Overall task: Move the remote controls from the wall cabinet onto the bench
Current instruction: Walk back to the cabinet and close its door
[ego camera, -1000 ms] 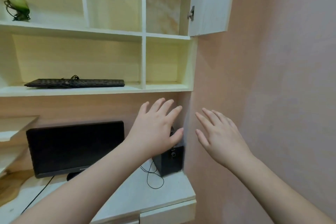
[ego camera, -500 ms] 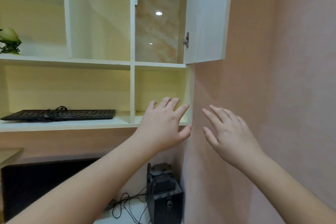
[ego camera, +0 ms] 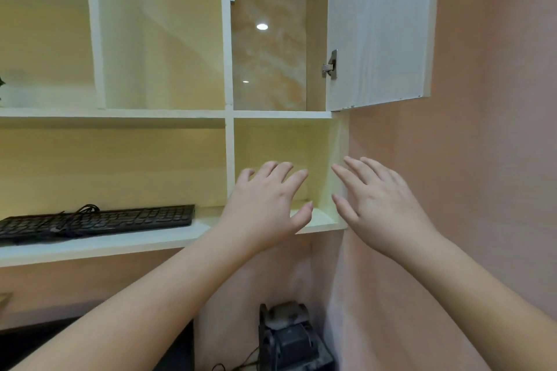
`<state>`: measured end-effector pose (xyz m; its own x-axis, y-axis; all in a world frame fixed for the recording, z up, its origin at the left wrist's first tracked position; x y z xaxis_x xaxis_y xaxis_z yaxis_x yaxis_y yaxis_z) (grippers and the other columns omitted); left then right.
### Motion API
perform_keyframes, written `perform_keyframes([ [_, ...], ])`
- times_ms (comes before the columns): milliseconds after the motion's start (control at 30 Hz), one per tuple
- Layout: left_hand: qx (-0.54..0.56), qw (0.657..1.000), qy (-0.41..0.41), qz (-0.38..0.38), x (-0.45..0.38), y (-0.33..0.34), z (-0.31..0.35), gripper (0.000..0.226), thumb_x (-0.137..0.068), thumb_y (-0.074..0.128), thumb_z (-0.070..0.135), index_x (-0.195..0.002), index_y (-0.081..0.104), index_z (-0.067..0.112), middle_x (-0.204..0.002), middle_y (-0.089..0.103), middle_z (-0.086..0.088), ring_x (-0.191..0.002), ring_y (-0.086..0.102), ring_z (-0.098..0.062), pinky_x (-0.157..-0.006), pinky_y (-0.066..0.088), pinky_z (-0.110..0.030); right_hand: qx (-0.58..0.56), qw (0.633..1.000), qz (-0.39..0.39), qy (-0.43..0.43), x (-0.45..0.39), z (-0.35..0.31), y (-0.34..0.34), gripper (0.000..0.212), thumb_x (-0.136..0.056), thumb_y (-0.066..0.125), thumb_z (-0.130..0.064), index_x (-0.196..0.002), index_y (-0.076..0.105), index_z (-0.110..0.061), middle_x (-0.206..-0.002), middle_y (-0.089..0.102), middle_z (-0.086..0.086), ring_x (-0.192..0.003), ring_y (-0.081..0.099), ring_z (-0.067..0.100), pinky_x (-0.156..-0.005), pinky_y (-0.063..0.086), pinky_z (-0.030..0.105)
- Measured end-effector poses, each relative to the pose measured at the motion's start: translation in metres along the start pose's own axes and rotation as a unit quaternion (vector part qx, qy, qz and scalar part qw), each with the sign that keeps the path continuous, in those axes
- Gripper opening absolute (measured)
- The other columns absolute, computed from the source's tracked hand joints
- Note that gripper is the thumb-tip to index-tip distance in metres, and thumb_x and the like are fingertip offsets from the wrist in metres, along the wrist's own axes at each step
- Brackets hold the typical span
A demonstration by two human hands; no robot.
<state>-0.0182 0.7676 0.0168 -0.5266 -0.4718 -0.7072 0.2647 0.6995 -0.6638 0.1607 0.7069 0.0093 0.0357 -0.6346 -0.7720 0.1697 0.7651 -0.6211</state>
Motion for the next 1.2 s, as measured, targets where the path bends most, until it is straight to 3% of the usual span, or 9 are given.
perform_keyframes([
  [167,0.016,0.999,0.03,0.015,-0.021,0.011,-0.017,0.073,-0.082,0.013,0.064,-0.144,0.035,0.033,-0.147,0.041,0.008,-0.137,0.033,-0.014,-0.106,0.032,-0.04,0.032,0.998,0.038,0.024,-0.018,-0.001,-0.002,0.057,-0.088,0.03,-0.048,-0.132,0.055,-0.021,-0.135,0.057,0.004,-0.128,0.048,0.027,-0.103,0.028,0.037],
  [333,0.038,0.997,0.04,0.05,-0.051,0.012,-0.009,0.068,-0.085,0.021,0.062,-0.141,0.044,0.031,-0.142,0.049,0.006,-0.133,0.041,-0.015,-0.102,0.037,-0.04,0.048,0.996,0.064,0.026,-0.025,0.012,-0.011,0.055,-0.09,0.032,-0.046,-0.133,0.054,-0.02,-0.136,0.055,0.004,-0.129,0.047,0.027,-0.105,0.034,0.041],
  [500,0.029,0.992,0.062,0.107,-0.076,-0.002,0.009,0.061,-0.086,0.032,0.057,-0.134,0.055,0.026,-0.128,0.061,0.001,-0.12,0.055,-0.019,-0.092,0.045,-0.04,0.052,0.995,0.083,0.033,-0.031,0.043,-0.02,0.054,-0.09,0.032,-0.046,-0.127,0.059,-0.017,-0.132,0.058,0.005,-0.124,0.052,0.026,-0.099,0.027,0.033],
  [633,0.046,0.985,0.073,0.148,-0.099,-0.022,0.028,0.06,-0.088,0.032,0.055,-0.134,0.055,0.024,-0.124,0.063,0.001,-0.116,0.057,-0.02,-0.089,0.046,-0.037,0.042,0.993,0.101,0.051,-0.036,0.078,-0.024,0.055,-0.09,0.031,-0.046,-0.126,0.059,-0.015,-0.135,0.054,0.005,-0.126,0.048,0.024,-0.098,0.038,0.036],
  [833,0.055,0.976,0.092,0.191,-0.13,-0.038,0.06,0.06,-0.089,0.031,0.053,-0.137,0.051,0.023,-0.12,0.064,0.001,-0.111,0.059,-0.021,-0.085,0.046,-0.036,-0.011,0.986,0.148,0.082,-0.054,0.122,-0.026,0.053,-0.088,0.037,-0.041,-0.126,0.056,-0.008,-0.134,0.054,0.009,-0.124,0.05,0.027,-0.096,0.042,0.04],
  [967,0.075,0.974,0.088,0.192,-0.146,-0.041,0.073,0.064,-0.09,0.028,0.055,-0.141,0.046,0.021,-0.131,0.058,0.0,-0.116,0.056,-0.02,-0.088,0.047,-0.036,-0.096,0.976,0.187,0.063,-0.066,0.13,-0.028,0.056,-0.088,0.044,-0.031,-0.138,0.045,-0.008,-0.14,0.05,0.007,-0.13,0.045,0.024,-0.102,0.037,0.038],
  [1100,0.173,0.971,0.059,0.154,-0.159,-0.043,0.076,0.063,-0.094,0.027,0.058,-0.15,0.026,0.03,-0.156,0.028,0.013,-0.138,0.034,-0.008,-0.105,0.034,-0.027,-0.213,0.961,0.174,0.039,-0.076,0.126,-0.027,0.053,-0.095,0.045,-0.017,-0.146,0.031,-0.007,-0.149,0.04,0.006,-0.138,0.033,0.017,-0.108,0.02,0.021],
  [1200,0.264,0.952,0.045,0.145,-0.164,-0.049,0.075,0.06,-0.095,0.032,0.056,-0.151,0.024,0.033,-0.155,0.029,0.017,-0.135,0.035,-0.002,-0.106,0.03,-0.02,-0.24,0.953,0.183,0.002,-0.082,0.116,-0.021,0.057,-0.092,0.038,-0.017,-0.147,0.03,-0.007,-0.147,0.042,0.007,-0.135,0.035,0.016,-0.104,0.017,0.013],
])
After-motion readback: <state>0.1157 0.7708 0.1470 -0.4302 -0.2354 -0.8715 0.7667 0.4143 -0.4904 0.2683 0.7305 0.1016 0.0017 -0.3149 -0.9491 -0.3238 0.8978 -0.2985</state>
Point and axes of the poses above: each hand's wrist, its own x-axis away from the middle knuckle, its own y-axis out of the palm, z = x × y, the point moved 1 cm from there along -x, towards the middle knuckle
